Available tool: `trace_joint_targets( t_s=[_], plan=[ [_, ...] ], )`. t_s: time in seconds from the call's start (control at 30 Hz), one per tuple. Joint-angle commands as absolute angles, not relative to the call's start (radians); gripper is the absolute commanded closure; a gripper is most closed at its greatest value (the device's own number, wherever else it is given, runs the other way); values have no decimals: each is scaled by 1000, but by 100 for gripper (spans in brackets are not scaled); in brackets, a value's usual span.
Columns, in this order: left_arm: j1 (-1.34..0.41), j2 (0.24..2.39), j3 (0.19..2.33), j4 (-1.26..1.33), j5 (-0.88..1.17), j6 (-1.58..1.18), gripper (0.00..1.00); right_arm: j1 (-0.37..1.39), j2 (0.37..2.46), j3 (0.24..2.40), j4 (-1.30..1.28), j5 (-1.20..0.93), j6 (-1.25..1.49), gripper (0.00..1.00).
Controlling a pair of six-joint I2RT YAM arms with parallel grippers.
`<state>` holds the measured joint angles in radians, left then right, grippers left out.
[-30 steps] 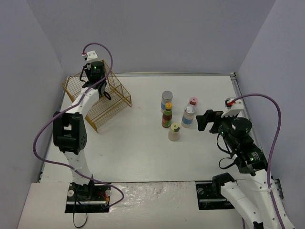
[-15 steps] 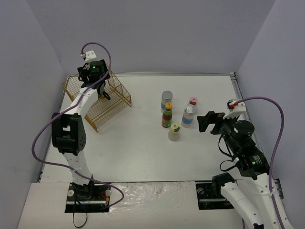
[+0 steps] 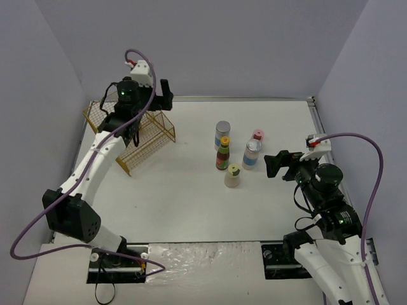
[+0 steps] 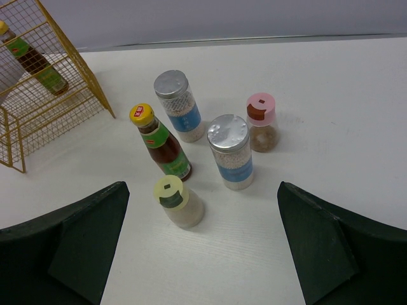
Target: Organize the condiment bottles
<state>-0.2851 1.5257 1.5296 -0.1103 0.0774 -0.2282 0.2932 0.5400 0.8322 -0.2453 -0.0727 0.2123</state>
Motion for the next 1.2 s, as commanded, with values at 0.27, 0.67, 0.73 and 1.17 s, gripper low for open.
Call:
trace_joint_targets(
  t_s=[0.27,0.67,0.73,1.17],
  plan=[
    [-619,1565,1270,259,318,-139,3,302,540,855,-187,-73,212,0],
    [-713,1684,1244,400,376,-100,3,303,532,845,-187,-70,215,0],
    [-719,1707,1258,405,366,-92,3,304,532,844,-187,-69,215,0],
    [-730,1787,1282,446,327,-78,28,304,532,838,-187,-67,212,0]
  ],
)
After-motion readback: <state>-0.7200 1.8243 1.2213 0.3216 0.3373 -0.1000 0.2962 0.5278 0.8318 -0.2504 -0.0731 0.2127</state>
